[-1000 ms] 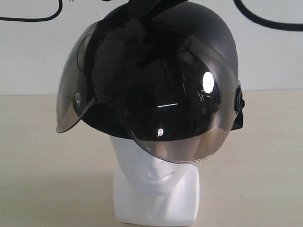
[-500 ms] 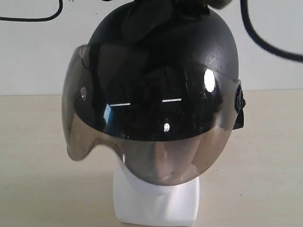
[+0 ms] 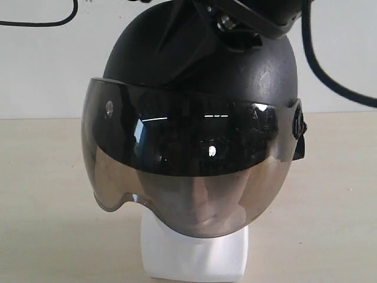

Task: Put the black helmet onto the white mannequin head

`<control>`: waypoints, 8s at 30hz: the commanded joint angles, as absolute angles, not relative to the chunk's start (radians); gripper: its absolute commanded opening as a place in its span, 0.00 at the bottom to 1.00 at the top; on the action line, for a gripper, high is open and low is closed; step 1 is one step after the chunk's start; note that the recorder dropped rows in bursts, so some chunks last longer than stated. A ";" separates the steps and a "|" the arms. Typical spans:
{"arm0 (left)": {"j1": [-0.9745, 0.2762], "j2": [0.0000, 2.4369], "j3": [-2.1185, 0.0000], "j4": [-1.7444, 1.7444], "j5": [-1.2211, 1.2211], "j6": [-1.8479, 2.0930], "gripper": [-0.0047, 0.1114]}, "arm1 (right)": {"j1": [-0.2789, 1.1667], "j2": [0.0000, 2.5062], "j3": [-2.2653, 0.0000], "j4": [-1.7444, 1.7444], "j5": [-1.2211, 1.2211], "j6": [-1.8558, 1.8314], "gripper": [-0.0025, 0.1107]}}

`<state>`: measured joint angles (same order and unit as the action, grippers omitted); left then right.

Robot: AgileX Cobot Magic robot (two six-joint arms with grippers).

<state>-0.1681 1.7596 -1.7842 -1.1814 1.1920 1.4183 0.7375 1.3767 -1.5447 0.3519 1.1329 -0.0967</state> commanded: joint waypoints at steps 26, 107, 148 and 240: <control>0.003 1.576 -1.769 -0.769 1.170 1.135 0.08 | 0.730 0.922 -1.333 -0.400 1.010 0.421 0.02; -0.010 0.602 -0.922 -0.710 0.788 0.802 0.08 | 0.728 0.543 -0.758 -0.966 0.262 0.872 0.02; -0.010 0.186 -0.413 -0.714 0.573 0.747 0.08 | 0.728 0.346 -0.401 -0.899 0.091 0.917 0.02; -0.010 0.186 -0.413 -0.714 0.572 0.751 0.08 | -0.006 0.000 0.000 -0.029 0.333 -0.044 0.02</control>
<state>-0.0072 0.1896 -0.4163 -0.7045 0.5737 0.7589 0.0092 0.0042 -0.0047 -0.0369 0.3366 -0.0686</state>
